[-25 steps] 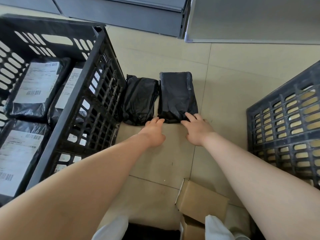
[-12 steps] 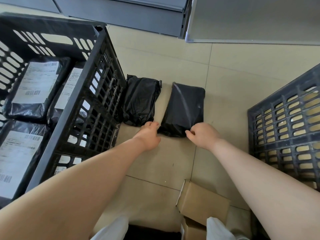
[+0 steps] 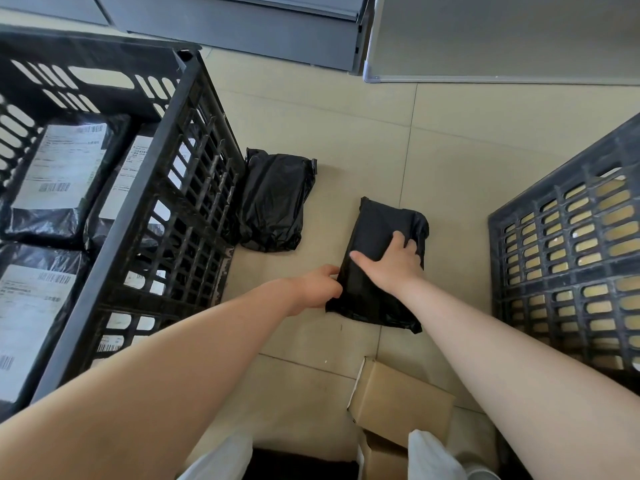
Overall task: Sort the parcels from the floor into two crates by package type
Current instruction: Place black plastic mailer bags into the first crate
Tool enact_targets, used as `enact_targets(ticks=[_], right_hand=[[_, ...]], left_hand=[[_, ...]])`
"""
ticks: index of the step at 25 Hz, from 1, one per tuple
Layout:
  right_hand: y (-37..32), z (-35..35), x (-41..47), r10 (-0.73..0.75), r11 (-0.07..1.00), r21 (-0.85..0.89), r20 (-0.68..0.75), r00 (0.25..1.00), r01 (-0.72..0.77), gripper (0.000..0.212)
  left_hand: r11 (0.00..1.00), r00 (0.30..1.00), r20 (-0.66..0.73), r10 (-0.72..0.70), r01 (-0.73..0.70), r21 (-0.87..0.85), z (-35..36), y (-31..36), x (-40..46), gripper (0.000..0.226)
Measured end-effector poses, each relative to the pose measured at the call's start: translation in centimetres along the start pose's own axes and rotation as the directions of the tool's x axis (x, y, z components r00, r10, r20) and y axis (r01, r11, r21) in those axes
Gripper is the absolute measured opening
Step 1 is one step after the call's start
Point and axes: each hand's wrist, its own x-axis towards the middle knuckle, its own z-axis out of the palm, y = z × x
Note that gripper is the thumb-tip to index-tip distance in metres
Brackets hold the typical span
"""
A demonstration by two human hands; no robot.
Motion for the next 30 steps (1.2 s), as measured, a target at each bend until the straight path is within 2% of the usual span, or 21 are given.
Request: enact_targets(ticks=[5, 9, 11, 15, 17, 20, 22, 23, 25, 27, 30], right_hand=[[-1.2, -0.1, 0.5, 0.114, 0.982, -0.163, 0.107, 0.988, -0.096, 0.131], [-0.6, 0.9, 0.2, 0.153, 0.967, -0.22, 0.097, 0.984, -0.128, 0.129], [0.0, 0.5, 0.0, 0.129, 0.984, -0.135, 0.074, 0.989, -0.118, 0.122], [1.3, -0.8, 0.4, 0.048, 0.969, 0.243, -0.049, 0.998, -0.035, 0.105], [1.4, -1.6, 0.3, 0.026, 0.863, 0.505, -0.103, 0.994, 0.03, 0.097], [0.6, -2.4, 0.1, -0.016, 0.676, 0.733, -0.086, 0.996, 0.074, 0.065], [0.1, -2.5, -0.2, 0.009, 0.521, 0.854, -0.012, 1.0, 0.005, 0.049], [-0.1, -2.5, -0.4, 0.006, 0.396, 0.916, 0.068, 0.998, -0.065, 0.044], [-0.8, -2.7, -1.3, -0.077, 0.189, 0.961, 0.221, 0.972, -0.203, 0.04], [-1.4, -2.9, -1.8, -0.162, 0.053, 0.969, 0.248, 0.955, -0.242, 0.044], [-1.8, -3.0, -1.9, -0.179, -0.033, 0.968, 0.239, 0.954, -0.248, 0.043]], left_hand=[[0.999, 0.99, 0.14, 0.016, -0.021, 0.037, 0.2, -0.1, -0.4, 0.063], [0.994, 0.984, 0.178, -0.009, -0.011, 0.112, 0.0, -0.7, -0.5, 0.058], [0.994, 0.993, 0.118, -0.029, 0.016, 0.109, -0.2, -1.0, -0.5, 0.054], [0.999, 0.999, -0.021, -0.033, 0.032, -0.04, -1.2, -1.4, -0.5, 0.043], [0.986, 0.998, -0.055, -0.043, 0.033, -0.165, -1.7, -1.2, -0.6, 0.041], [0.95, 0.994, -0.074, -0.079, 0.053, -0.309, -2.0, -0.7, -1.1, 0.045], [0.915, 0.995, -0.04, -0.096, 0.072, -0.397, -1.7, -0.1, -1.5, 0.051], [0.891, 0.996, -0.015, -0.092, 0.075, -0.448, -1.6, 0.1, -1.5, 0.054], [0.828, 0.997, 0.044, -0.06, 0.074, -0.556, -1.5, 0.8, -1.6, 0.05], [0.754, 0.994, 0.107, -0.008, 0.076, -0.652, -1.5, 1.4, -1.7, 0.046], [0.656, 0.993, 0.112, 0.044, 0.056, -0.753, -1.6, 1.8, -1.9, 0.039]])
